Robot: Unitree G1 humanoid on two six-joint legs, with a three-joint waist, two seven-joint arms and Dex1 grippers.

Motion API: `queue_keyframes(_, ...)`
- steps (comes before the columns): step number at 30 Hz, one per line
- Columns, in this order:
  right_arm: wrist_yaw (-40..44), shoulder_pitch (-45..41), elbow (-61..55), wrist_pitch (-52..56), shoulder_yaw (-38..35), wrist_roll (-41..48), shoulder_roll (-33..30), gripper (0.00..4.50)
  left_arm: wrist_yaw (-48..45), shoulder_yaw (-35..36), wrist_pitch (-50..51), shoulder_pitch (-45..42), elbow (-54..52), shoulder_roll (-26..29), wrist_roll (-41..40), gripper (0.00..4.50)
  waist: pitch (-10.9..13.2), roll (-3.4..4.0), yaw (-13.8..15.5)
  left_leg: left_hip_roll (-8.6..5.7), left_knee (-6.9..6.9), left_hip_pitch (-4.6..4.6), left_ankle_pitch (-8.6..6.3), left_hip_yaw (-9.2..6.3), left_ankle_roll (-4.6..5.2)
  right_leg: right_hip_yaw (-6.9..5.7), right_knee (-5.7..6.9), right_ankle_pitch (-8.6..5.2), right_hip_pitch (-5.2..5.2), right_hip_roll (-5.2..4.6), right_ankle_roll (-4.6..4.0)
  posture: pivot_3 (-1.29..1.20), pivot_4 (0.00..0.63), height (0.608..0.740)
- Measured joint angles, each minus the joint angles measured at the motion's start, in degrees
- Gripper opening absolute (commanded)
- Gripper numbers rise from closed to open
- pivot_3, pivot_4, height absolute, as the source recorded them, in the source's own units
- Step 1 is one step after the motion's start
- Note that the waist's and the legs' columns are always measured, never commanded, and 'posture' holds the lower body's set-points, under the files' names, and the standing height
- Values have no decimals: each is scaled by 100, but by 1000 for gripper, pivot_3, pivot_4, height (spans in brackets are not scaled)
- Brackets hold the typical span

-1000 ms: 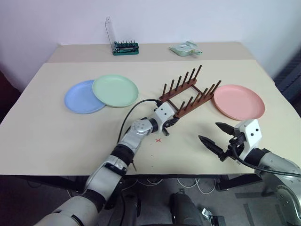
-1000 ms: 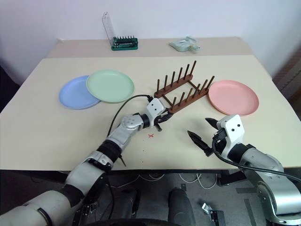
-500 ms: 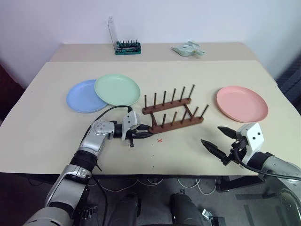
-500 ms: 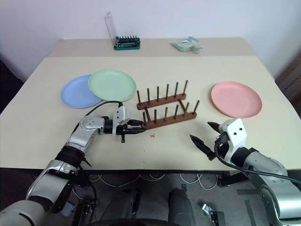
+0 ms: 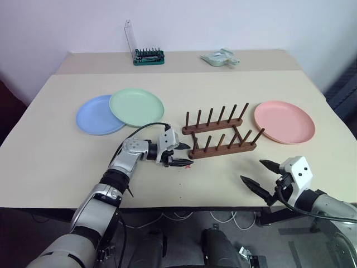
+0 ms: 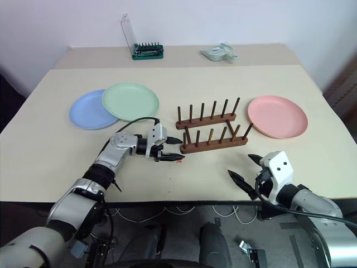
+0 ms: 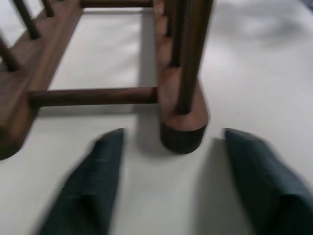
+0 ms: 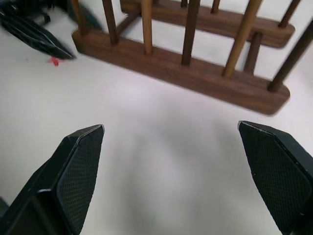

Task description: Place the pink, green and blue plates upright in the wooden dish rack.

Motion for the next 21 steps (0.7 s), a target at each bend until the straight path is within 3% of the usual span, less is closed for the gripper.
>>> queue_keyframes(1,3,-4,64,-23,3,-38,0,4500,0,41,62,45,-67,76,-9,3473,0,1,-14,2,-2,4,0,2,0,0,1,0,0,0,0,0,150,740)
queue_keyframes(3,0,-17,187,-44,13,-133,-1,3962,-28,180,355,207,-324,256,-117,3549,-1,1,-27,5,-5,9,0,3,0,0,6,0,0,2,0,0,150,740)
queue_keyframes(4,-7,-37,241,-49,42,-206,-2,3669,-73,219,525,332,-542,363,-184,2912,-2,3,-31,6,-6,10,0,3,0,0,7,0,0,2,-1,0,150,740)
queue_keyframes(5,-23,-54,296,-56,69,-270,-5,3201,-128,254,670,453,-738,453,-250,2694,-2,4,-31,5,-6,10,0,3,0,1,8,0,1,2,-1,0,150,740)
queue_keyframes(10,-177,-521,730,-79,360,-701,-12,737,-385,186,1688,1370,-2390,794,-581,258,-2,6,2,5,-2,9,0,5,0,6,6,0,2,0,-3,0,150,740)
queue_keyframes(11,-212,-642,817,-77,451,-785,-12,171,-400,66,1897,1481,-2696,731,-632,200,-2,7,31,3,-1,8,0,2,0,6,5,0,5,-2,-3,0,150,740)
queue_keyframes(14,-328,-970,991,-77,740,-1077,-13,71,-217,-231,2380,1579,-3246,508,-620,200,-2,6,63,0,1,3,0,0,0,5,0,0,5,-2,-3,0,150,740)
queue_keyframes(21,-558,-1584,1531,-193,1144,-1663,-12,71,987,-535,2076,1475,-3110,-92,25,200,-3,6,12,1,-1,11,0,2,-1,5,2,0,8,-1,-3,0,150,740)
